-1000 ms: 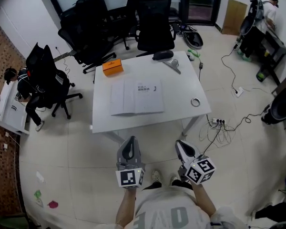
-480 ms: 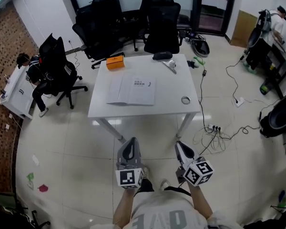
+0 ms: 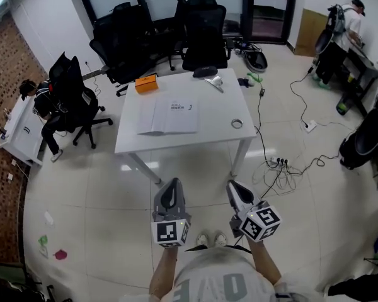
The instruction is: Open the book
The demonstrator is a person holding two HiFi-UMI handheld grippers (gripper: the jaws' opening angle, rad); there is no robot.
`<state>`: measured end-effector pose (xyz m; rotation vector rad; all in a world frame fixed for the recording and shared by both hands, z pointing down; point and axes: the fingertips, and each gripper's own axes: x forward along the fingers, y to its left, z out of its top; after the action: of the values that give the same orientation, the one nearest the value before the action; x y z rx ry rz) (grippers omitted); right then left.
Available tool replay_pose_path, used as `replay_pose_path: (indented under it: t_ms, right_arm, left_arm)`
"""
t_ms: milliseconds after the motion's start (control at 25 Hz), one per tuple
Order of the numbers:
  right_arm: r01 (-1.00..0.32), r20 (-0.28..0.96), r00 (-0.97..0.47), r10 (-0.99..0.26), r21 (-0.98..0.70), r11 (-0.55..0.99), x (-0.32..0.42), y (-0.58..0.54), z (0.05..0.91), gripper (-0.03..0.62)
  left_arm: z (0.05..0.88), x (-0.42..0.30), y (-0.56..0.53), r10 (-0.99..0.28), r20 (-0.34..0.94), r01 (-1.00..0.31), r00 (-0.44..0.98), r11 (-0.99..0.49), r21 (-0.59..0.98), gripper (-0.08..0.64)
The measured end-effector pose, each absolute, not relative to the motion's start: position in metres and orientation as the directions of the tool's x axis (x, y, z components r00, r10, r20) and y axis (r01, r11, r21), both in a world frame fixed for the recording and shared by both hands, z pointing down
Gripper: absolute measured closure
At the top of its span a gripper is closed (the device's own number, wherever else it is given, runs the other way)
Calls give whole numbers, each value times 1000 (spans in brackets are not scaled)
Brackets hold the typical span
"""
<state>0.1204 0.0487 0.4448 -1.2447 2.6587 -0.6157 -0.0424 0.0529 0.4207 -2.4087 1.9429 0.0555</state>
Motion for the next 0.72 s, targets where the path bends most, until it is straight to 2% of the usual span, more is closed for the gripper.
replay_pose_path:
  t_ms: [720]
  right_arm:
    - [-711,20,-641,-768,-395,583,92,75,431,591]
  left_arm:
    - [412,-56,83,-968,-64,-970,243,-244,4,543]
